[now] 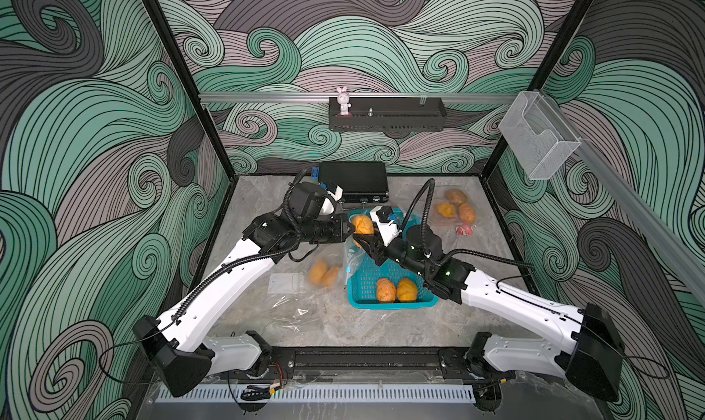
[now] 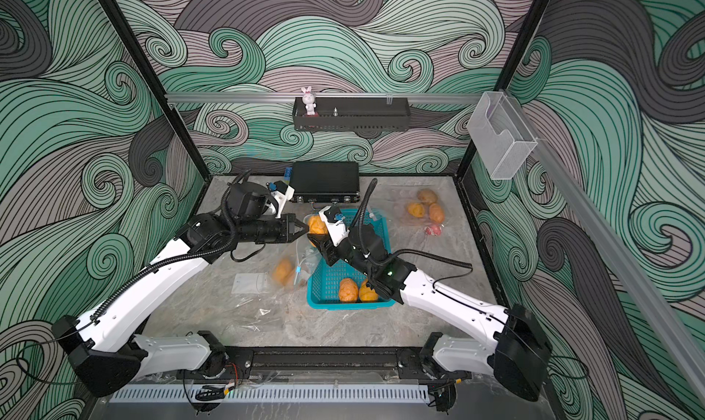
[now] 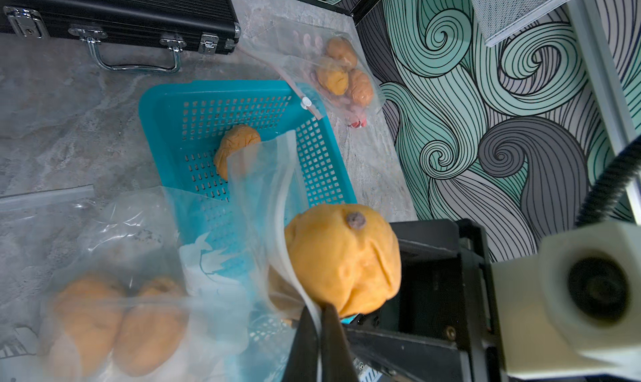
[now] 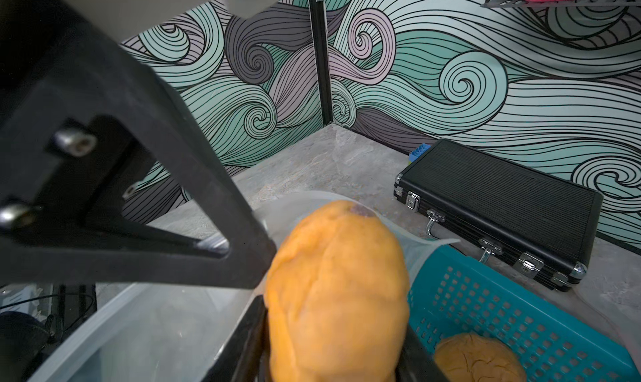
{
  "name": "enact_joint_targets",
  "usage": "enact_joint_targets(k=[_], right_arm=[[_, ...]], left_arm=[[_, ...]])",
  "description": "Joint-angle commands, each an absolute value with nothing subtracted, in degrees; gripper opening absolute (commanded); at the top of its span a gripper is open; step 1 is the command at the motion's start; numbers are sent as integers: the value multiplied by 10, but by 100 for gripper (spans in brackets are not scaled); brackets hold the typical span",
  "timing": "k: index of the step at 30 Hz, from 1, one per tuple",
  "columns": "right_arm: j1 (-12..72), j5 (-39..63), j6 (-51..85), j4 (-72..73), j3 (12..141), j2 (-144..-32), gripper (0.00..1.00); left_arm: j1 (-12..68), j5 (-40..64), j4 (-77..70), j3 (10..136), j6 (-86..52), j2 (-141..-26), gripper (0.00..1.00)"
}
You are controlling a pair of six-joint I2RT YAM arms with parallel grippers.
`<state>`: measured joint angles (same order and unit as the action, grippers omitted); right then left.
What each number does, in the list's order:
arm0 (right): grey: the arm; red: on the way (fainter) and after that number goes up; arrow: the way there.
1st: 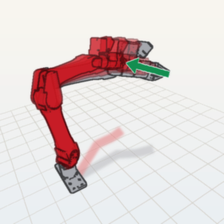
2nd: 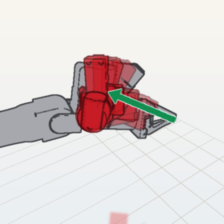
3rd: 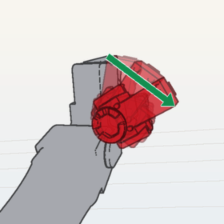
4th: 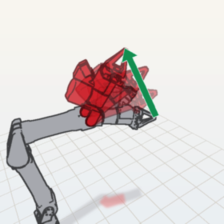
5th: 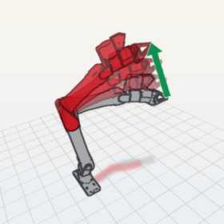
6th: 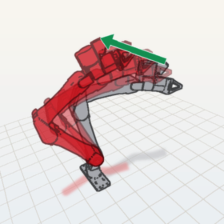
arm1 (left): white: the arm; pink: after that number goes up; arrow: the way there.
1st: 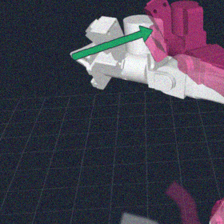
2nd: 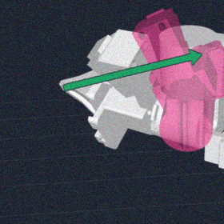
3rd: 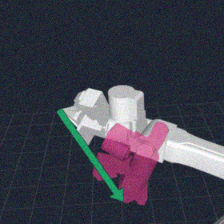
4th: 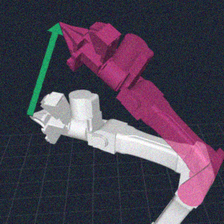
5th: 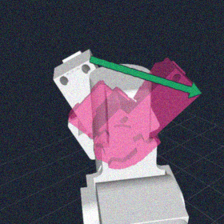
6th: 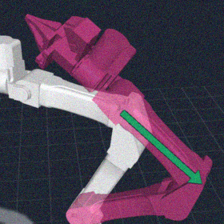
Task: Put the potatoes into a zipper bag and zip it
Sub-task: Place the potato into the zipper food storage bag.
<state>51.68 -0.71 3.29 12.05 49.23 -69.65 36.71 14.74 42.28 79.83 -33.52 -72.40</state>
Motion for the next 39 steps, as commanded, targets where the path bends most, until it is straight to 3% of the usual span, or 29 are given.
enact_joint_targets(k=[1, 11, 19, 30, 39], right_arm=[[523, 69, 5, 77, 500, -693, 41], [524, 165, -50, 25, 519, -703, 44], [524, 223, -120, -97, 592, -739, 54], [524, 76, -121, -177, 663, -782, 53], [524, 12, -4, -310, 793, -867, 51]], left_arm=[[361, 127, 422, 823, -311, -732, 0], [361, 146, 438, 825, -272, -736, 0], [361, 165, 477, 831, -224, -733, 0], [361, 179, 529, 845, -193, -722, 0], [361, 183, 530, 873, -200, -710, 0]])
